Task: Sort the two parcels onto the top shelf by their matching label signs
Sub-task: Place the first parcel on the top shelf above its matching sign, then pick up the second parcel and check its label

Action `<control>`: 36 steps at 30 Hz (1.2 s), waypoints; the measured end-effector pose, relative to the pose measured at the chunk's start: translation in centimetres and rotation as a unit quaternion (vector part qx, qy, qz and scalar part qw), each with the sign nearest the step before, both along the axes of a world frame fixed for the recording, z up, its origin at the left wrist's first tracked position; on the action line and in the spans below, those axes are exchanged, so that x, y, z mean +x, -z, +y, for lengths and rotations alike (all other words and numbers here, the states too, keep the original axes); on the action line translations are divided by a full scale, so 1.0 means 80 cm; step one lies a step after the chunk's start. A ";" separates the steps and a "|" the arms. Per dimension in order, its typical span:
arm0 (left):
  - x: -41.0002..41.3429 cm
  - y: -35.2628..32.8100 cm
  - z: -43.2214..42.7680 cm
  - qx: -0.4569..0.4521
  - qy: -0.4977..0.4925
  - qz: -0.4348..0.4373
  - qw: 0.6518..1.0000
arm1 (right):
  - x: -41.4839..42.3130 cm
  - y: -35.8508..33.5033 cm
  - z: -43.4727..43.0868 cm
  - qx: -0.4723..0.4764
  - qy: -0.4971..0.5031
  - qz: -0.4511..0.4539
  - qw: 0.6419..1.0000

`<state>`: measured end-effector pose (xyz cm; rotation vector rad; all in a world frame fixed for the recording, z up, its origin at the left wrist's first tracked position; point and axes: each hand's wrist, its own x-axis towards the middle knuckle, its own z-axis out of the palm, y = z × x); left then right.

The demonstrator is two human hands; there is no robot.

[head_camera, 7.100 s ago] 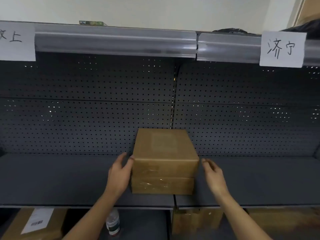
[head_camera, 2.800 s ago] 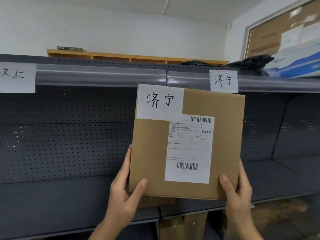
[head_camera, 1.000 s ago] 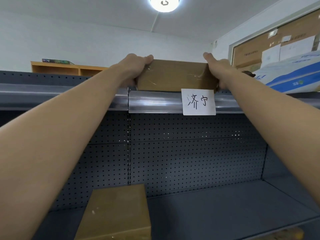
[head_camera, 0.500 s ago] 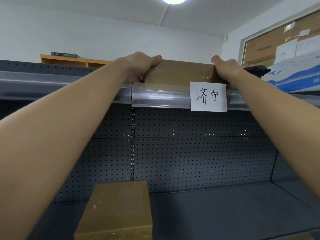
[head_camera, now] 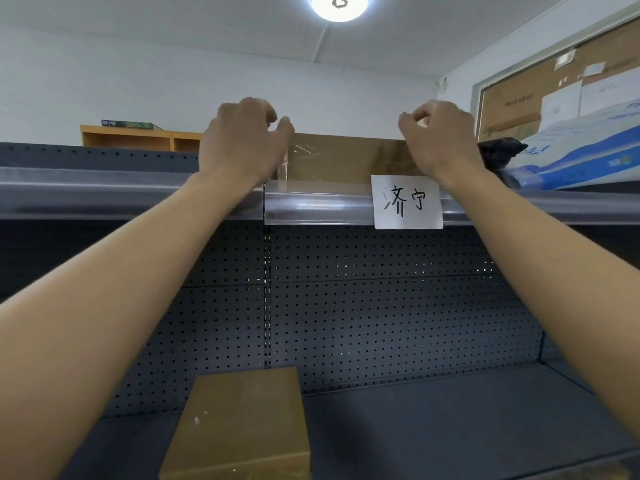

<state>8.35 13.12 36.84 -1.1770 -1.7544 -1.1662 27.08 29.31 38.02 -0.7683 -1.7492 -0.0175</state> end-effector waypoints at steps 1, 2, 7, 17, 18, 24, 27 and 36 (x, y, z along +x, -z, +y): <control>0.004 0.006 -0.011 0.021 0.011 0.023 0.999 | 0.002 0.005 -0.014 0.046 0.030 -0.006 0.998; 0.006 0.013 -0.022 0.041 0.023 0.046 0.998 | 0.004 0.013 -0.028 0.090 0.044 -0.007 0.995; 0.005 0.077 -0.080 0.096 0.070 0.150 0.981 | 0.012 0.083 -0.100 0.181 -0.096 0.055 0.977; -0.049 0.350 -0.150 -0.125 0.073 -0.049 0.988 | -0.036 0.343 -0.144 -0.081 -0.222 -0.097 0.967; -0.059 0.381 -0.153 -0.156 0.063 -0.096 0.981 | -0.043 0.370 -0.141 -0.127 -0.212 -0.118 0.962; -0.107 0.510 -0.159 -0.209 0.065 -0.380 0.899 | -0.082 0.504 -0.119 -0.368 -0.186 -0.147 0.899; -0.116 0.536 -0.149 -0.187 0.057 -0.500 0.844 | -0.104 0.537 -0.113 -0.469 -0.163 -0.148 0.855; -0.124 0.558 -0.113 -0.130 0.047 -0.604 0.785 | -0.135 0.570 -0.111 -0.610 -0.174 -0.066 0.770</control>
